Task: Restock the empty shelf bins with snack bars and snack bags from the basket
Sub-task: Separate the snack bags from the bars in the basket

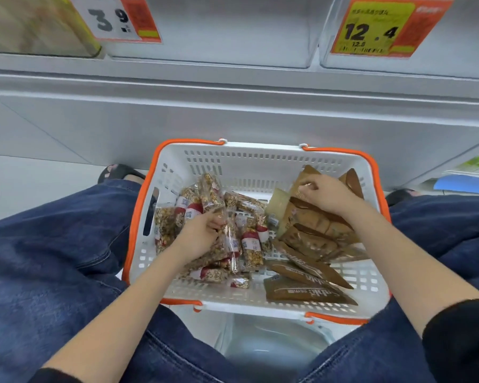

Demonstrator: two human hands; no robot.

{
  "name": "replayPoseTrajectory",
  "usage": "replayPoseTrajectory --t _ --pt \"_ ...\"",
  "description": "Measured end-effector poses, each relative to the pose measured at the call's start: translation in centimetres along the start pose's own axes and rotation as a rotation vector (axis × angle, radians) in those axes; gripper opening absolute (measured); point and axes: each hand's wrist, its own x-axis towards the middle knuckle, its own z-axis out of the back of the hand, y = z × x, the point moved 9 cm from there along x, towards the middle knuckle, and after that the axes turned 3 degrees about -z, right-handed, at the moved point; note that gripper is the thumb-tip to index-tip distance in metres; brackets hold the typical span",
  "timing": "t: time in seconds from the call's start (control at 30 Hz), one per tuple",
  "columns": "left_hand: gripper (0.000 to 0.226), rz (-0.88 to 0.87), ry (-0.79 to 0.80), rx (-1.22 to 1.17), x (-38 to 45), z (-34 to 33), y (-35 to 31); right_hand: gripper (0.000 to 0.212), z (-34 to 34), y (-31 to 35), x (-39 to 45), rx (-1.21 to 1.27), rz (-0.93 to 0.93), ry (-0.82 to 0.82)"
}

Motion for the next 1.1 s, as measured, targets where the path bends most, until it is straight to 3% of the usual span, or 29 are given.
replayPoseTrajectory --t 0.13,0.27,0.43,0.5,0.6,0.67,0.77,0.87,0.93,1.0,1.1 --pt "0.028 -0.038 0.002 -0.026 -0.2 -0.1 -0.3 0.025 -1.3 -5.9 1.9 -0.098 -0.208 0.114" --pt "0.026 -0.051 0.023 0.007 0.9 -0.4 -1.1 0.018 -3.6 -7.1 2.1 -0.251 -0.184 0.307" --pt "0.023 -0.106 0.036 0.048 2.4 -0.8 -3.9 0.014 -3.0 -7.3 2.9 -0.432 -0.143 0.162" --pt "0.026 -0.129 0.028 0.028 2.8 -1.0 -5.3 0.022 -1.9 -6.4 2.3 -0.400 -0.114 0.124" --pt "0.033 -0.202 -0.028 -0.010 2.8 -0.9 -8.1 0.004 1.2 -3.9 0.9 -0.357 -0.042 0.075" --pt "0.040 -0.350 -0.105 0.073 2.3 -0.9 -11.0 0.010 3.1 -1.9 -0.7 -0.317 0.022 0.101" --pt "0.049 -0.580 -0.121 0.291 1.2 -2.6 -15.7 0.002 5.4 0.8 -4.0 -0.232 0.113 0.115" --pt "0.036 -0.667 -0.186 0.486 0.7 -3.7 -18.4 0.004 7.5 1.8 -7.0 -0.185 0.172 0.025" --pt "0.017 -0.702 -0.274 0.396 0.3 -3.1 -19.5 0.006 9.1 1.7 -8.6 -0.053 0.179 -0.069" --pt "0.014 -0.717 -0.314 0.296 0.0 -2.5 -19.8 0.007 10.5 0.9 -9.7 0.102 0.156 -0.144" --pt "0.015 -0.671 -0.383 0.183 0.3 -1.5 -19.3 0.014 10.1 -0.6 -10.2 0.235 0.081 -0.063"
